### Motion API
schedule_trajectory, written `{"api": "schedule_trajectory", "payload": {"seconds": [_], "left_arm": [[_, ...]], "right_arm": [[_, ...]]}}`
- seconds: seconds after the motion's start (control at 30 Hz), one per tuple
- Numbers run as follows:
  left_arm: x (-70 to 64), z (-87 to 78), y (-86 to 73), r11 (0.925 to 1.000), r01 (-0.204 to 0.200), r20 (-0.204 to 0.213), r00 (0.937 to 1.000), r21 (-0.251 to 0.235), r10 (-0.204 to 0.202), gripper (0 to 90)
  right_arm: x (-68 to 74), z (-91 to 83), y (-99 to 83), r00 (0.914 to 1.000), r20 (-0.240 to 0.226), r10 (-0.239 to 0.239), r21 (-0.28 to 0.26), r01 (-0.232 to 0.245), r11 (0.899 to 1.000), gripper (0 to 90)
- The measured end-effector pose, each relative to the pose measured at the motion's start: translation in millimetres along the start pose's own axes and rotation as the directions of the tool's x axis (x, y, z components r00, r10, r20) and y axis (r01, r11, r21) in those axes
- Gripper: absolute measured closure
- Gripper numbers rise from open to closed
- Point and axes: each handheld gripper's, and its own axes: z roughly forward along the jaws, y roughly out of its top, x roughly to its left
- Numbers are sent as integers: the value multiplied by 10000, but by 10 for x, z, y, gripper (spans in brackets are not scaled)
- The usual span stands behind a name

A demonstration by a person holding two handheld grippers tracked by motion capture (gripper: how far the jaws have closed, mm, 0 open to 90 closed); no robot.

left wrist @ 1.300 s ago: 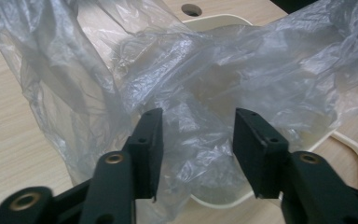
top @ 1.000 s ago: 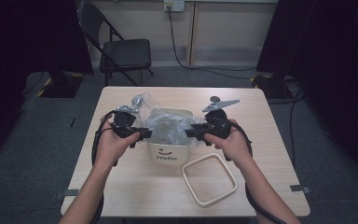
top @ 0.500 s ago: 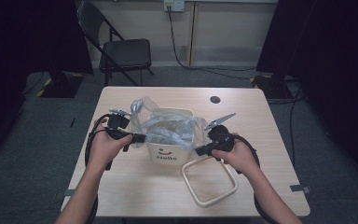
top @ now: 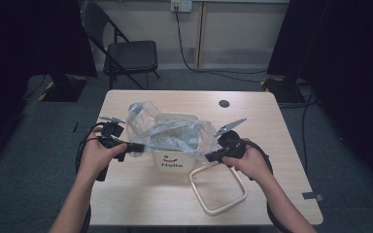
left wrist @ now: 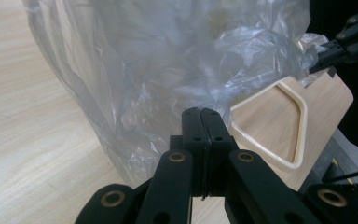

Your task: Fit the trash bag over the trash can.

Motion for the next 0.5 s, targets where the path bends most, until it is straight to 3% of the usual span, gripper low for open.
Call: {"api": "schedule_trajectory", "payload": {"seconds": [0.07, 0.17, 0.23, 0.5], "left_arm": [[14, 72, -42, 10000, 22, 147, 9999, 53, -23, 900], [80, 168, -89, 9996, 273, 391, 9989, 98, -277, 900], [107, 190, -94, 9996, 115, 301, 9995, 274, -123, 900], [236, 238, -145, 9973, 719, 480, 9963, -175, -710, 900]], "right_arm": [[-3, 55, -21, 9998, 205, -68, 165, 65, 9998, 899], [0, 203, -60, 9998, 155, -120, 430, 114, 9990, 900], [5, 296, -71, 9998, 143, -110, 539, 102, 9985, 900], [-55, 515, -41, 10000, 7, 66, 677, -66, 9977, 900]]}}
